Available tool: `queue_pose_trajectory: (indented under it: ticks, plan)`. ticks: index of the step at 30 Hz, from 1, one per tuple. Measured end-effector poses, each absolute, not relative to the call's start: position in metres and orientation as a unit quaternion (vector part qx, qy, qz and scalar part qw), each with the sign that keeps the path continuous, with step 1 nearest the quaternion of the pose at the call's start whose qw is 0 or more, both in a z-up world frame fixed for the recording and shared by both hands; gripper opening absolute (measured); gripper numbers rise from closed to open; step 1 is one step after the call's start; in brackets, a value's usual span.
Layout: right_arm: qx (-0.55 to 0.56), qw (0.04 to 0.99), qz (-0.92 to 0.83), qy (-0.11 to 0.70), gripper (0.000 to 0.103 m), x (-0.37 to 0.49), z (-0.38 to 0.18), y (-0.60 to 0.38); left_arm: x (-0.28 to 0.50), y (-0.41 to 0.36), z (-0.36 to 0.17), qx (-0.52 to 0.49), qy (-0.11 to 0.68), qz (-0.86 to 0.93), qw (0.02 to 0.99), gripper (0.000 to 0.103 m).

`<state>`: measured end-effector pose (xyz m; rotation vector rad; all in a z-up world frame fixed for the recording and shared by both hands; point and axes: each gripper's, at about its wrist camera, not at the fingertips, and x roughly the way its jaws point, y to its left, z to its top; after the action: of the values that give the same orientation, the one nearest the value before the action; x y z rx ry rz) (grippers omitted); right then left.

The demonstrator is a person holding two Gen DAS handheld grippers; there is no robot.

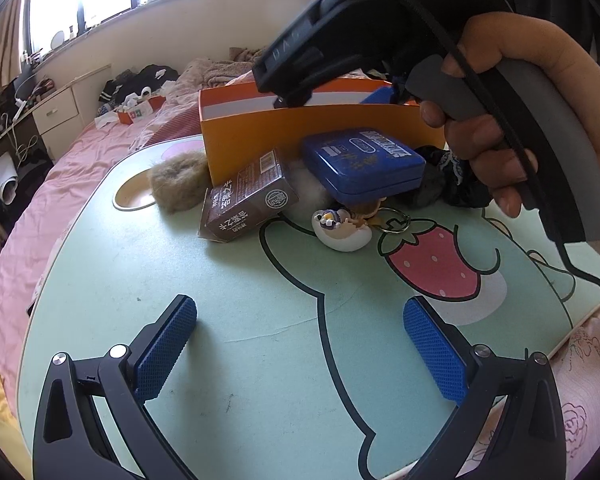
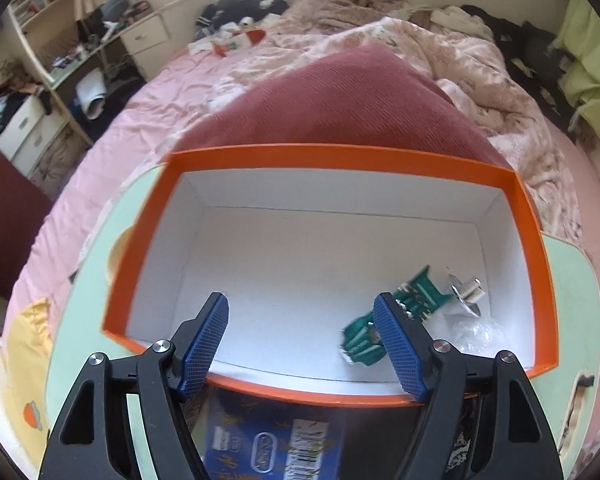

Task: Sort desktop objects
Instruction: 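Lift the blue tin out with the right gripper and set it beside the box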

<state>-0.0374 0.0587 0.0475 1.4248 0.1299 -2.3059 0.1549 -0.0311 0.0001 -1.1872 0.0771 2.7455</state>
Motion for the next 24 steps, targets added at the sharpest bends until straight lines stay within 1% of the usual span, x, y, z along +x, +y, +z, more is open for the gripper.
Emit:
queue_pose_trajectory:
  ticks: [5, 10, 12, 15, 21, 24]
  plan:
    - [0.446, 0.231, -0.863, 0.053, 0.076, -0.015, 0.075, 0.066, 0.155, -0.031, 0.000, -0.396, 0.026, 0.915, 0.075, 0.103]
    - [0.392, 0.253, -0.880, 0.089, 0.076, 0.037, 0.090, 0.085, 0.156, -0.031, 0.000, -0.395, 0.026, 0.915, 0.074, 0.103]
    - [0.380, 0.255, -0.884, 0.099, 0.076, 0.059, 0.087, 0.100, 0.156, -0.031, 0.000, -0.395, 0.026, 0.915, 0.075, 0.103]
    - [0.383, 0.243, -0.886, 0.094, 0.079, 0.082, 0.075, 0.127, 0.156, -0.032, 0.000, -0.395, 0.026, 0.915, 0.075, 0.103]
    - [0.419, 0.200, -0.883, 0.072, 0.079, 0.116, 0.040, 0.170, 0.155, -0.027, 0.000, -0.394, 0.027, 0.916, 0.073, 0.103]
    - [0.431, 0.189, -0.879, 0.077, 0.079, 0.122, 0.026, 0.175, 0.156, -0.024, 0.001, -0.394, 0.026, 0.916, 0.070, 0.103]
